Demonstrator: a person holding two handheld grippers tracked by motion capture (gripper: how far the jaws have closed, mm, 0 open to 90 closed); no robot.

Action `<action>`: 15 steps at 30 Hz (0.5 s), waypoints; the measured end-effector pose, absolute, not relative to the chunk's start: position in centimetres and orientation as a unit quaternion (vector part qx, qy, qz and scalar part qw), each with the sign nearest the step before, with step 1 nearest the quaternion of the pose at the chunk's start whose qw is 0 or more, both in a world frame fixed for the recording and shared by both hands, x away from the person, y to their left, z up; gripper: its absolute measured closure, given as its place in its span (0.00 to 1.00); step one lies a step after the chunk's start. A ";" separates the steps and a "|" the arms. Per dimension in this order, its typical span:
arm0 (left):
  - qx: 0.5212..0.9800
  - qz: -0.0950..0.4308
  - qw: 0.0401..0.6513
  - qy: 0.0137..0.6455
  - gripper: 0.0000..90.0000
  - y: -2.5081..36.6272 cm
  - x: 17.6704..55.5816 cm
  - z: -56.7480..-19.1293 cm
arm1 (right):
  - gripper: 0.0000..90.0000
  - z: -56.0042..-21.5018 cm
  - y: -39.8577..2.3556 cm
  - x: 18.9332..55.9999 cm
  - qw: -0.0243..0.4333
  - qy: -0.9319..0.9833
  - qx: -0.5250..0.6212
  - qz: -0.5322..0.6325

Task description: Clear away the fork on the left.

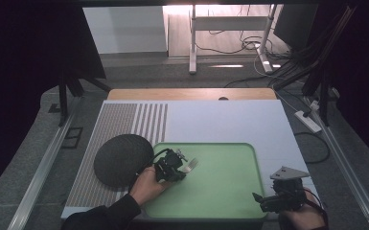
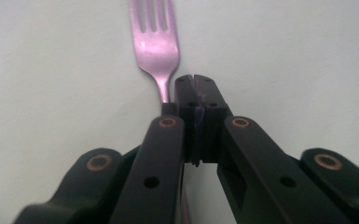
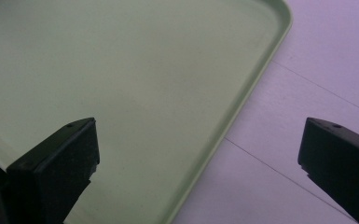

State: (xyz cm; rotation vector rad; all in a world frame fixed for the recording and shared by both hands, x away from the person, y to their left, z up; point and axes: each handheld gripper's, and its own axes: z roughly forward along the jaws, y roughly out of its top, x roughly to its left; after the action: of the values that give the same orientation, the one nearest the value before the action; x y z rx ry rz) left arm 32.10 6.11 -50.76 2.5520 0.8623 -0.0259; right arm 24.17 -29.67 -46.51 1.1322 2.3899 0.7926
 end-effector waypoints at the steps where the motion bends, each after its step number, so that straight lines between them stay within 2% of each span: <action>1: 0.922 -0.012 0.222 0.316 0.98 6.4 32.2 -50.8 | 0.00 -46.5 -29.7 24.2 0.189 0.850 0.403 0.282; 15: 0.905 -0.022 0.221 0.363 0.98 9.9 33.6 -50.9 | 0.00 -46.5 -29.7 24.2 0.187 0.849 0.405 0.285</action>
State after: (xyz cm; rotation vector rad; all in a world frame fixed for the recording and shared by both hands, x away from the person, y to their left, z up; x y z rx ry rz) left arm 33.56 9.95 -50.91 2.5011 1.0048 -0.0615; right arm 24.19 -29.74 -46.50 1.1391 2.3884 0.8011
